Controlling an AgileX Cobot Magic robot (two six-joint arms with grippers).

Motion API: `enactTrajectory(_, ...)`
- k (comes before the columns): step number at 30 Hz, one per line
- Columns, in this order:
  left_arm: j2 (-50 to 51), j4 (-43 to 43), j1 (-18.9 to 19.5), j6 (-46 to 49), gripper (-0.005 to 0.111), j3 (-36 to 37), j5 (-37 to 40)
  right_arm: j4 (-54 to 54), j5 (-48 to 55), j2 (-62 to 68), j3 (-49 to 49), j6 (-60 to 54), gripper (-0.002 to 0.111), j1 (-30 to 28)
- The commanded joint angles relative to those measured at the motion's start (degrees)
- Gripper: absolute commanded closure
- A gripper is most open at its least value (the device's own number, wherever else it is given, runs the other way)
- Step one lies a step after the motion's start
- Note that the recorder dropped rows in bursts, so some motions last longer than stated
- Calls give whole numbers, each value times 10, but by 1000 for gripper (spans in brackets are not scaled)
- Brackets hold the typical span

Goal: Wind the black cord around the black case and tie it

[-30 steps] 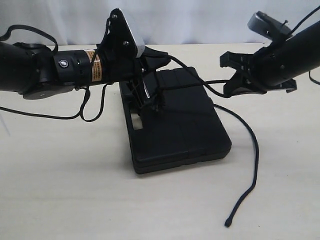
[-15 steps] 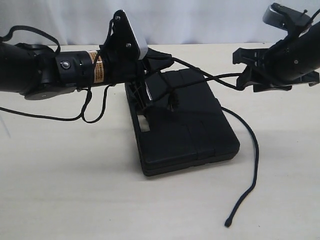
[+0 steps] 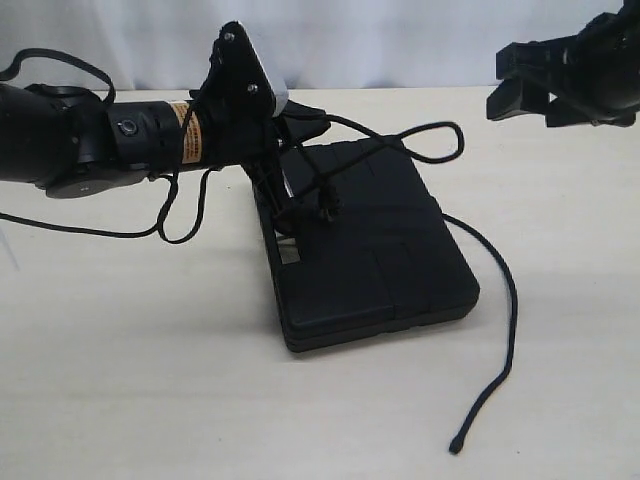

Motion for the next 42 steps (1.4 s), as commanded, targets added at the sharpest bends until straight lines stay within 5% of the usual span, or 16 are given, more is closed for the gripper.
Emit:
enactTrajectory(1, -5, -8, 1, -6, 107, 1, 4, 45, 22, -6, 0, -71, 48, -4)
enactTrajectory(5, -5, -8, 1, -6, 107, 1, 2, 65, 34, -6, 1, -201, 48, -4)
enactTrajectory(12, -5, -8, 1, -6, 107, 1, -13, 183, 99, -6, 39, -704, 48, -4)
enactTrajectory(17, -5, -8, 1, -6, 107, 1, -13, 290, 74, -6, 66, -941, 48, 18)
enactTrajectory(25, -5, -8, 1, -6, 107, 1, -13, 264, -196, 4, 120, -1044, 48, 128)
enactTrajectory(31, -5, -8, 1, -7, 107, 1, -13, 281, -267, 53, 123, -1042, 50, 141)
enactTrajectory(34, -5, -8, 1, -7, 107, 1, -13, 326, -281, 67, 123, -1042, 70, 141)
enactTrajectory(37, -5, -9, 1, -7, 107, 1, -13, 370, -267, 62, 123, -1042, 104, 141)
enactTrajectory(42, -4, -9, 1, -7, 107, 1, 14, 431, -256, 39, 120, -969, 104, 141)
